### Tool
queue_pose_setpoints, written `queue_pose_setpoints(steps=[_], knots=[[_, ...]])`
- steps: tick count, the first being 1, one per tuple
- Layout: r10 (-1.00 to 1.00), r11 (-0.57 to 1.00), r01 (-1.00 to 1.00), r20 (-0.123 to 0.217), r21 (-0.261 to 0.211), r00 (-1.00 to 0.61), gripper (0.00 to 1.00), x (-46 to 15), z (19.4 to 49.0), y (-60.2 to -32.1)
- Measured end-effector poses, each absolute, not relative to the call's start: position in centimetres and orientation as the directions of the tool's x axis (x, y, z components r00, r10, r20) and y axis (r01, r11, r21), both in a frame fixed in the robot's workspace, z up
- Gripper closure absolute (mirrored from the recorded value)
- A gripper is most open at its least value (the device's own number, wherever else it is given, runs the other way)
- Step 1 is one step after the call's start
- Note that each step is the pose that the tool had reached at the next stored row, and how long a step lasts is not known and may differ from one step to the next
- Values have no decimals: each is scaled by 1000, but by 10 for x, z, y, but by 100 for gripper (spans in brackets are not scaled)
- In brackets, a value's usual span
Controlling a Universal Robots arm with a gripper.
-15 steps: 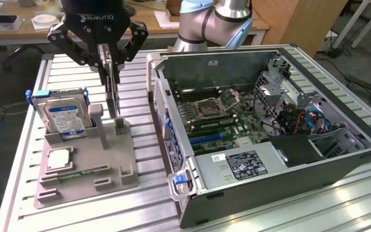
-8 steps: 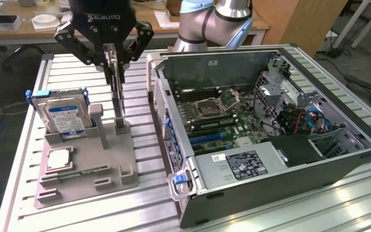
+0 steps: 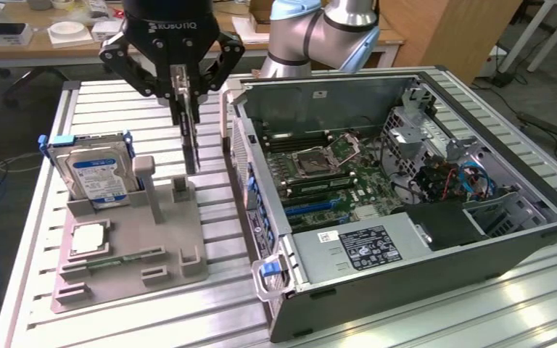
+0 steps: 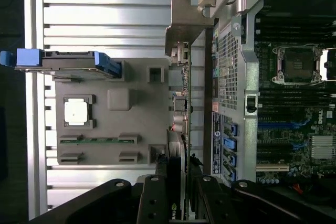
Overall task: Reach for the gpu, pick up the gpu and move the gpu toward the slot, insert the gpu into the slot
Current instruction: 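Pick up the gpu and move the gpu toward the slot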
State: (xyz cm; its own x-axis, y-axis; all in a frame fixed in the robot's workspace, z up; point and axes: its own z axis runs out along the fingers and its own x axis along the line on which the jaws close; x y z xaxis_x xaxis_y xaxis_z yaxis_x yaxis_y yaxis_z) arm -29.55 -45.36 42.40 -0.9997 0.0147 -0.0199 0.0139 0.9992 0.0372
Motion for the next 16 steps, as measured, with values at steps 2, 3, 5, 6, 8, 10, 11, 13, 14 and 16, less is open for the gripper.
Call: queue_pose_setpoints(steps=[2,3,5,6,8,10,11,13,14,16], knots=[[15,999,14,-20,37,-1000,74,-292,424,-454],[15,999,14,-20,37,-1000,74,-290,424,-454],[15,999,14,-20,37,-1000,74,-286,424,-454],[15,999,14,-20,37,-1000,74,-283,424,-454],[15,999,14,-20,38,-1000,74,-277,424,-454],[15,999,14,-20,38,-1000,74,-273,424,-454],[15,999,14,-20,38,-1000,74,-271,424,-454],[15,999,14,-20,38,-1000,74,-267,424,-454],[15,999,14,-20,38,-1000,74,-265,424,-454],[15,999,14,-20,39,-1000,74,-261,424,-454]])
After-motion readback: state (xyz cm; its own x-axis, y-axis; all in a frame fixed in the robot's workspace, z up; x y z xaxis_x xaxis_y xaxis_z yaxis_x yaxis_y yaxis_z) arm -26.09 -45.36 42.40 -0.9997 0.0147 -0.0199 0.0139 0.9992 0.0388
